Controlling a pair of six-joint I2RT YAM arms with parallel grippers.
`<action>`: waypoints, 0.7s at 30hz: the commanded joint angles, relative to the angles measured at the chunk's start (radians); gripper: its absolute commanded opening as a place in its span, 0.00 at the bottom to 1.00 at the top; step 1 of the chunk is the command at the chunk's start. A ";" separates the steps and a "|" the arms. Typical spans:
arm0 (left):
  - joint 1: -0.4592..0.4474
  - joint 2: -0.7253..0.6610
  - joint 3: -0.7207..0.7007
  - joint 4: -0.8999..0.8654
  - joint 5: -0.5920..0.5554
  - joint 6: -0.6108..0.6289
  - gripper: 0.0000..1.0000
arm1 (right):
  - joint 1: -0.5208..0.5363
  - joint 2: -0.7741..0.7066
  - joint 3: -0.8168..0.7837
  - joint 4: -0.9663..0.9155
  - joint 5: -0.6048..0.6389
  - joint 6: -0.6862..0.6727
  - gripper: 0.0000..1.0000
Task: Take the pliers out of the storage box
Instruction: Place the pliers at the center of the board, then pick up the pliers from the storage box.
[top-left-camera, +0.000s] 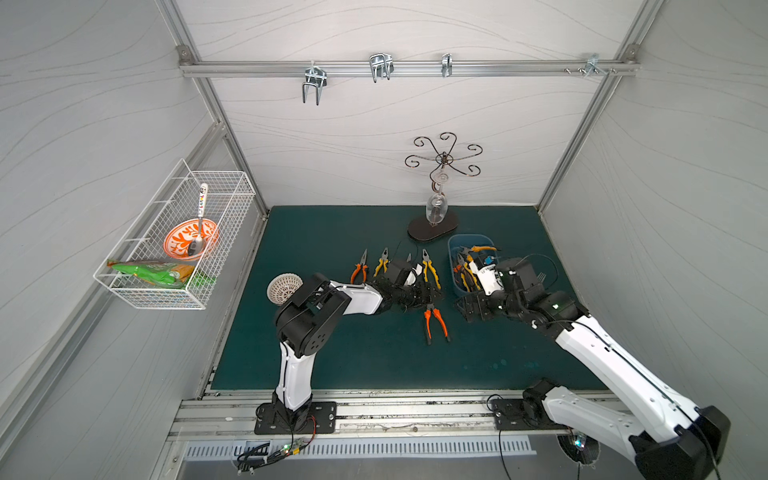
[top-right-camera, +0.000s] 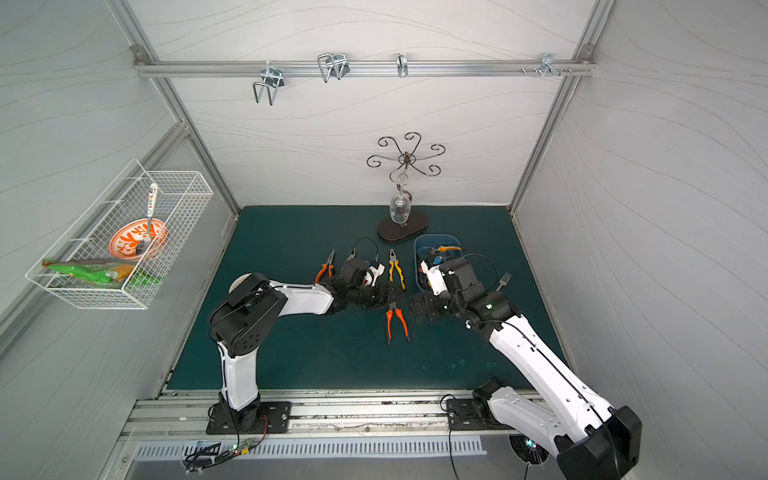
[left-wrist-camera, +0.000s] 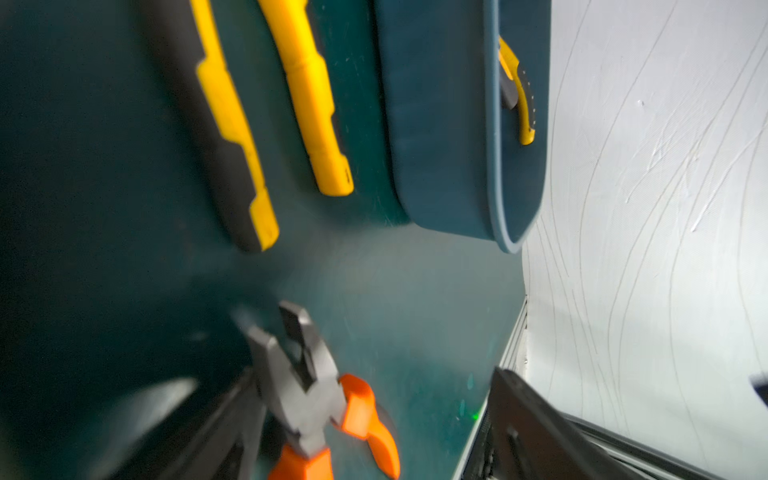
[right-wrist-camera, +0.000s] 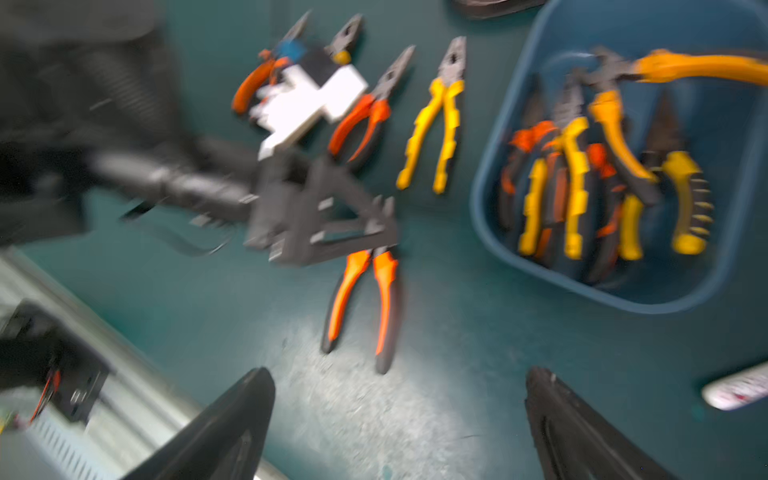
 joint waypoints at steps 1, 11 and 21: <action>-0.002 -0.094 -0.028 -0.018 -0.037 0.076 0.95 | -0.085 0.058 0.045 0.028 0.024 0.016 0.99; -0.002 -0.289 -0.064 -0.170 -0.121 0.275 1.00 | -0.191 0.308 0.167 0.065 -0.004 -0.033 0.94; -0.023 -0.468 -0.167 -0.055 -0.176 0.560 1.00 | -0.244 0.588 0.347 -0.038 0.065 -0.098 0.67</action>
